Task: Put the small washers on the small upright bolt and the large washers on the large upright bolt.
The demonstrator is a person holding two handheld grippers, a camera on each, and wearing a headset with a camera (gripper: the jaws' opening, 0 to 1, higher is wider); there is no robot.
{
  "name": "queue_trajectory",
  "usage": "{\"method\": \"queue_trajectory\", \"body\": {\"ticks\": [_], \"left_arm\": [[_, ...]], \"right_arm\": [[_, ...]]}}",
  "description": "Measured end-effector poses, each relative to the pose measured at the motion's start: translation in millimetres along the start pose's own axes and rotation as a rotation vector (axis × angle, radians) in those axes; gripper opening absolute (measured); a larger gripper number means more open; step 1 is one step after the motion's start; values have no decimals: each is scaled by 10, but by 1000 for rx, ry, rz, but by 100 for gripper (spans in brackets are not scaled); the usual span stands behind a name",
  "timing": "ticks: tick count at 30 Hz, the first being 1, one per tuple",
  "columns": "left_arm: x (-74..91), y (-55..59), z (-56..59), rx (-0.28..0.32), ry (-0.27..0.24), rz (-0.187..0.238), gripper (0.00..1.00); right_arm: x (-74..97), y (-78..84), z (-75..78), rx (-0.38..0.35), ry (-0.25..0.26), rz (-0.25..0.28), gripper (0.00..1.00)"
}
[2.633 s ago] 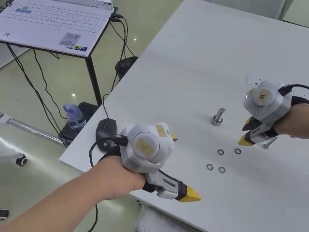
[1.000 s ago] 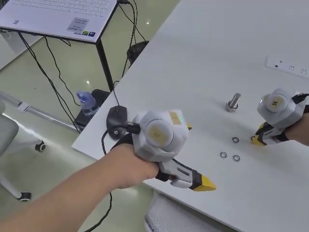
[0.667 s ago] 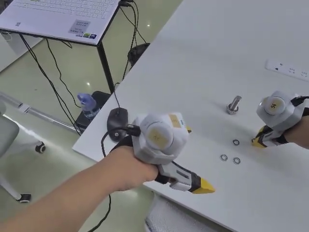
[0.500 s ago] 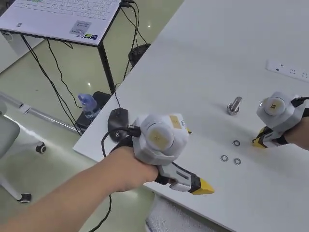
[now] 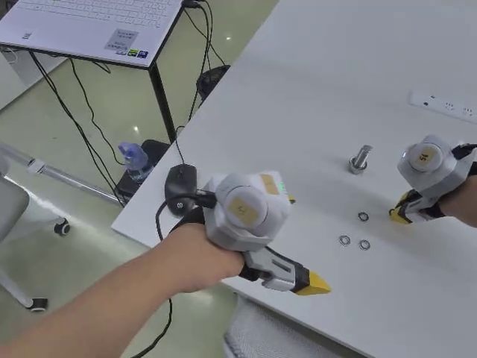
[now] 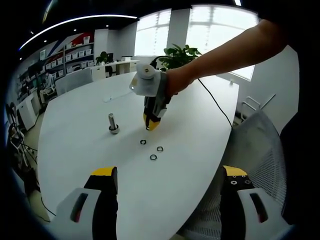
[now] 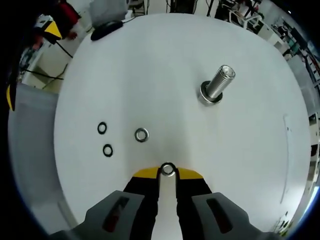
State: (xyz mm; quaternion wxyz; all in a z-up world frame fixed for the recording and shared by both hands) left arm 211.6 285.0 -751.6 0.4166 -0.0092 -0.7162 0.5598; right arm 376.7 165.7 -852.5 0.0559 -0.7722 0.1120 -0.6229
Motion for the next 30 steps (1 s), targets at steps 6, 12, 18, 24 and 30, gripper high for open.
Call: {"method": "queue_trajectory", "body": {"ticks": [6,12,18,24,30], "left_arm": [[-45,-6,-2,13,-12,14,85],[-105,23,16,5,-15,16,88],[-162,-5,0,-6,-19,16,90],[-184,1,-30,-4,-28,14,91],[-197,43,-54,1,-40,2,93]], "right_arm": [[127,75,-19,-20,6,1,12],[271,189,-61,-37,7,17,12],[388,291,-81,-64,9,43,12],[486,473,-69,-79,12,37,12],[563,642,-11,-95,19,27,12]]}}
Point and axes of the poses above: the centre of the closed fingertips' face, and the gripper's own axes: x roughly backward along the fingers, z roughly to its right, y roughly out of its underside, the point moved 1 cm from there along x, roughly backward along the fingers, and after that the axes turned 14 degrees about -y, right-handed, at the moved point
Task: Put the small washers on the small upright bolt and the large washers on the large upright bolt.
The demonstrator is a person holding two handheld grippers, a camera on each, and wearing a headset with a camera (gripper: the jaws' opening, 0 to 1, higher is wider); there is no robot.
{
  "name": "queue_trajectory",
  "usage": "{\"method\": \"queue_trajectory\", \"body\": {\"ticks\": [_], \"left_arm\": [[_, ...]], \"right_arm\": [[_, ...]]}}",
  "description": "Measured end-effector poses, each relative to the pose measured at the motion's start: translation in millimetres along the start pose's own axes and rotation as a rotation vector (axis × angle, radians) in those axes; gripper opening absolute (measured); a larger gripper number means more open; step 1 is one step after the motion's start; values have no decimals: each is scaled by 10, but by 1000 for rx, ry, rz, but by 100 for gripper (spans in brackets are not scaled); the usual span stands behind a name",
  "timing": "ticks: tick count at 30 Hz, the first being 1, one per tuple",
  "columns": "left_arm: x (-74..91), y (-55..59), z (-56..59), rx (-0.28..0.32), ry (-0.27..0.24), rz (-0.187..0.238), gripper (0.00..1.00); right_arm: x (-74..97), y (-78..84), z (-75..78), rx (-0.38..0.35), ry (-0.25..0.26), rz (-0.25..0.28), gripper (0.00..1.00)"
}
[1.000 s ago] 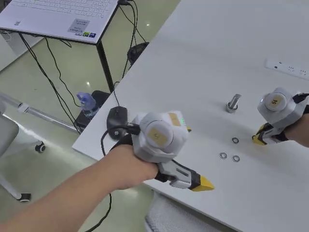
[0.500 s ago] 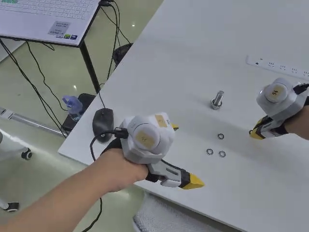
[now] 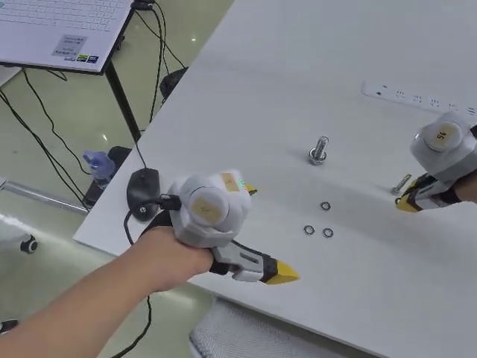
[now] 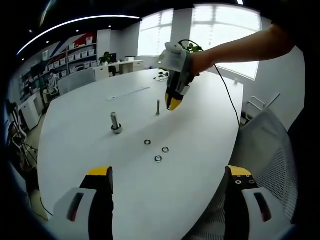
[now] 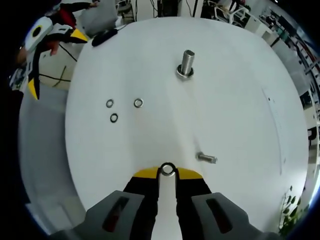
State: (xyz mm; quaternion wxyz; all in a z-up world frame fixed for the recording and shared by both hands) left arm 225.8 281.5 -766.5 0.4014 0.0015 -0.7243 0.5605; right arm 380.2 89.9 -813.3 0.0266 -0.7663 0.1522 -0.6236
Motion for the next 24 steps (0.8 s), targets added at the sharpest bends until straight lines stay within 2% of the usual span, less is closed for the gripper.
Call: {"method": "queue_trajectory", "body": {"ticks": [4,8,14,24], "left_arm": [[-15,-1,11,-3,-3,-2,95],[-30,8,20,-15,-4,-9,97],[-49,20,36,-8,-5,-15,98],[-54,54,42,-4,-4,-25,99]], "right_arm": [[48,65,104,-17,16,0,12],[111,64,196,-25,31,9,12],[224,24,363,-22,53,12,12],[303,-125,493,-3,69,23,12]]}}
Point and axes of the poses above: the centre of the closed fingertips' face, and the gripper's own axes: x roughly backward along the fingers, z roughly to its right, y roughly out of its underside, the point moved 1 cm from there along x, roughly backward along the fingers, and after that the axes turned 14 degrees about -y, right-handed, at the moved point
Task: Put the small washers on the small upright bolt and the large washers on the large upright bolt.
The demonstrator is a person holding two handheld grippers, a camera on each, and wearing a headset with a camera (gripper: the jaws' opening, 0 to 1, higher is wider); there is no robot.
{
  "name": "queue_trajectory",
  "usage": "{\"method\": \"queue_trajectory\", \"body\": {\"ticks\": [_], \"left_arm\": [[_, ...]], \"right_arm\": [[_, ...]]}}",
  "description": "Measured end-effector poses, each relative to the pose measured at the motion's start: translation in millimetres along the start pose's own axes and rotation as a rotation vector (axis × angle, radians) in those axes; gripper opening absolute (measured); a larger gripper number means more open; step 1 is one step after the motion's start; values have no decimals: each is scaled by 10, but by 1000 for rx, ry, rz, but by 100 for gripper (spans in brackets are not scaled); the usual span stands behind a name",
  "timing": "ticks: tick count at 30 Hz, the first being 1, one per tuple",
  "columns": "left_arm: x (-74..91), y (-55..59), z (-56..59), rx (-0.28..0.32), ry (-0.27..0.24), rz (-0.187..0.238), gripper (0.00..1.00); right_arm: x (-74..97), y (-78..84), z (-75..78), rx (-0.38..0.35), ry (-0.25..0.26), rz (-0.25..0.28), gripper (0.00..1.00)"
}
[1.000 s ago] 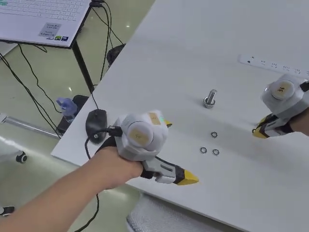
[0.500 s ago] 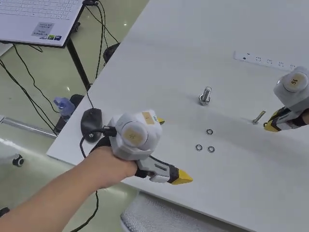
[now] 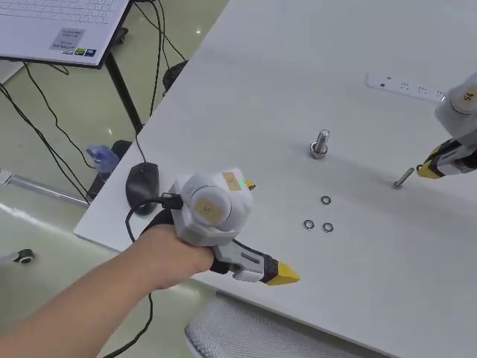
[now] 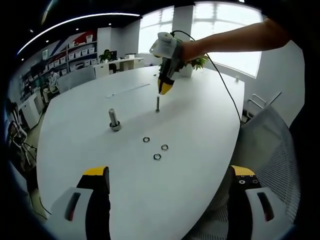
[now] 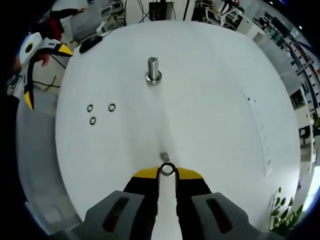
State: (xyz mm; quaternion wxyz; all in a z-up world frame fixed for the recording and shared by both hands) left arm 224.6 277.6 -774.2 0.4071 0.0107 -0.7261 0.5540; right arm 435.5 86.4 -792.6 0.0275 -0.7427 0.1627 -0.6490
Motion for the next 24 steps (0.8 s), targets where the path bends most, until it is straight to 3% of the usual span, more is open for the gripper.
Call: {"method": "queue_trajectory", "body": {"ticks": [5,24], "left_arm": [[-1,15,-6,0,2,-3,99],[-22,-2,7,0,19,-9,95]], "right_arm": [[-59,-34,68,3,-11,-7,12],[-158,-8,48,1,-29,-15,12]]}}
Point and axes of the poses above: the centre of the closed fingertips' face, and the gripper's own axes: x roughly backward along the fingers, z roughly to its right, y roughly out of its underside, the point moved 1 cm from there along x, roughly backward along the fingers, and after that the axes turned 14 degrees about -y, right-handed, at the moved point
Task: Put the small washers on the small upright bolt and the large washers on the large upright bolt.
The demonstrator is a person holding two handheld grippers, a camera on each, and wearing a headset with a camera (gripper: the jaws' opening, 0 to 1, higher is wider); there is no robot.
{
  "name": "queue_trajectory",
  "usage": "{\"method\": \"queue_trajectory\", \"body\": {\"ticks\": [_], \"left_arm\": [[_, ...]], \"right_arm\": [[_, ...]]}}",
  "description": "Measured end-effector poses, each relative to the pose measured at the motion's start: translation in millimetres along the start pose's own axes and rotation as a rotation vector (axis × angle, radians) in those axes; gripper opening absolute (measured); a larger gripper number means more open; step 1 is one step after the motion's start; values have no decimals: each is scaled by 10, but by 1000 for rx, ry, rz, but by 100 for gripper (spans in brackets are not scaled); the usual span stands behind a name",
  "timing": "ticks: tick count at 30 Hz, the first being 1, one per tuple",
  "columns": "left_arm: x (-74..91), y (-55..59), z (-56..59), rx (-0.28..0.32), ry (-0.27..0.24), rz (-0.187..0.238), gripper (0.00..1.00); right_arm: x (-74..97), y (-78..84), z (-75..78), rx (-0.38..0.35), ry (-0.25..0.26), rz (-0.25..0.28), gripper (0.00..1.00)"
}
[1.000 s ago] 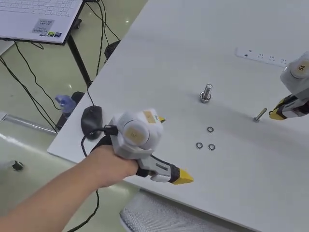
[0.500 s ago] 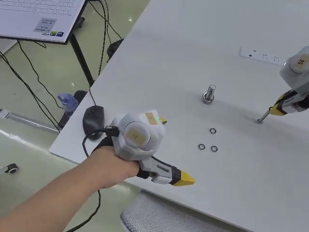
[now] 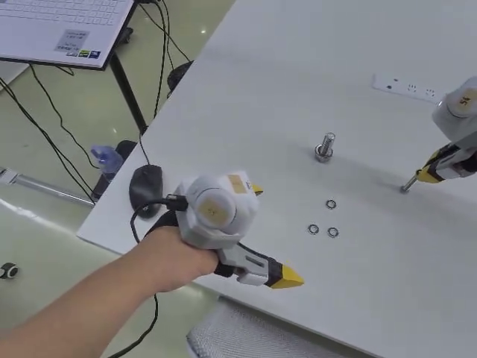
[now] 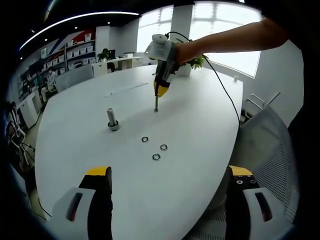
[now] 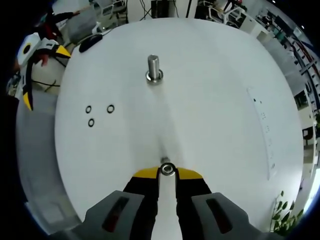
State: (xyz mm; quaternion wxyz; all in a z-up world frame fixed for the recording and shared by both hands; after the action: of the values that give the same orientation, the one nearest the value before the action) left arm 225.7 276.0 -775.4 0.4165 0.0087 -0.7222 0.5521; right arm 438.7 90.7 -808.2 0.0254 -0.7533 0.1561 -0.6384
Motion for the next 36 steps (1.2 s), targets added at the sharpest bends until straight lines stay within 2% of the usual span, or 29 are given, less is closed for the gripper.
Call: {"method": "queue_trajectory", "body": {"ticks": [17,36], "left_arm": [[17,37,23,10,4,-7,92],[-10,98,53,25,11,-22,90]], "right_arm": [[-94,12,-53,11,-9,-16,12],[-371,65,4,50,-23,-60,12]]}}
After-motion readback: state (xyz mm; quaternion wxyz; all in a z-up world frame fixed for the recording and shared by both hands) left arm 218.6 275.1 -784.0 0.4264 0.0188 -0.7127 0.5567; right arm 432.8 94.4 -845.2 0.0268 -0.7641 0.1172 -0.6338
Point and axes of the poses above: the centre of the closed fingertips' face, and the gripper's own axes: x roughly backward along the fingers, z roughly to its right, y roughly out of its underside, the point moved 1 cm from there along x, roughly backward along the fingers, and after that the axes turned 14 degrees about -y, right-handed, at the moved point
